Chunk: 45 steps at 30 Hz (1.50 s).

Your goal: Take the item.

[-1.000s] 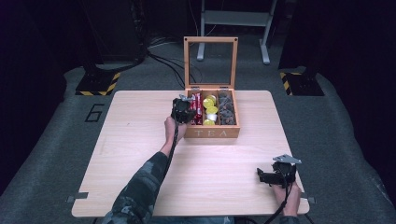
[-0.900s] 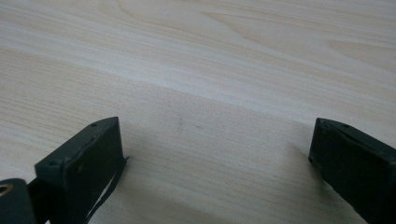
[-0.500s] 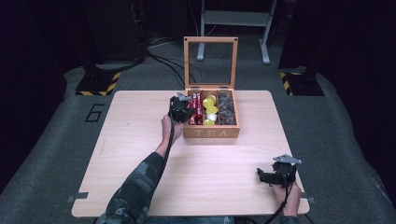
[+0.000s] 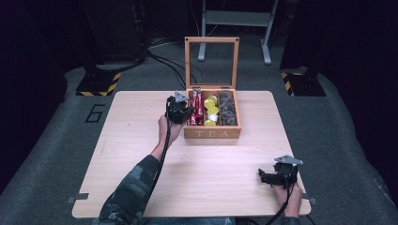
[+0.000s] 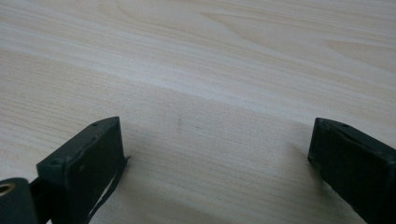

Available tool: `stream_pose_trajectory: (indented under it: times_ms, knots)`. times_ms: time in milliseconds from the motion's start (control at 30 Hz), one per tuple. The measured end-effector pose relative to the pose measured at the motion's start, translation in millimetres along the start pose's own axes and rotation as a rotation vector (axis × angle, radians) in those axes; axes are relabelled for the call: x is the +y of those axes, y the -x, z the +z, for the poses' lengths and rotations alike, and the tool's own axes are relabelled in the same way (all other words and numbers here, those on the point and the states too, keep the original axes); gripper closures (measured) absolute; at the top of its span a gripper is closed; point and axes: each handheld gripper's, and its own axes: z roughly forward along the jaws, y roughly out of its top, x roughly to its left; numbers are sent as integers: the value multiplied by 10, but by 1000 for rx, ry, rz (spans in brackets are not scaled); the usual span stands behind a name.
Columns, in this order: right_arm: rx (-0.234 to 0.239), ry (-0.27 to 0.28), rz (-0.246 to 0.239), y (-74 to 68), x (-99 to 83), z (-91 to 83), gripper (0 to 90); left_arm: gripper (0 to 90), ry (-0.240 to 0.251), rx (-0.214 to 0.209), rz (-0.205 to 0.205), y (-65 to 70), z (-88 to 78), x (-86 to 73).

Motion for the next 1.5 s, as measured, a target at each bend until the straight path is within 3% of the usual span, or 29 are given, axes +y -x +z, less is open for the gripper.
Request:
stream_pose_trajectory:
  times_ms: [667, 1500]
  knots:
    - [-3, -1, 3, 0, 1, -1, 29, 883, 54, 7, 32, -88, -436, -61]
    - [-6, -3, 2, 3, 0, -1, 29, 884, 94, 49, 51, -238, -912, -331]
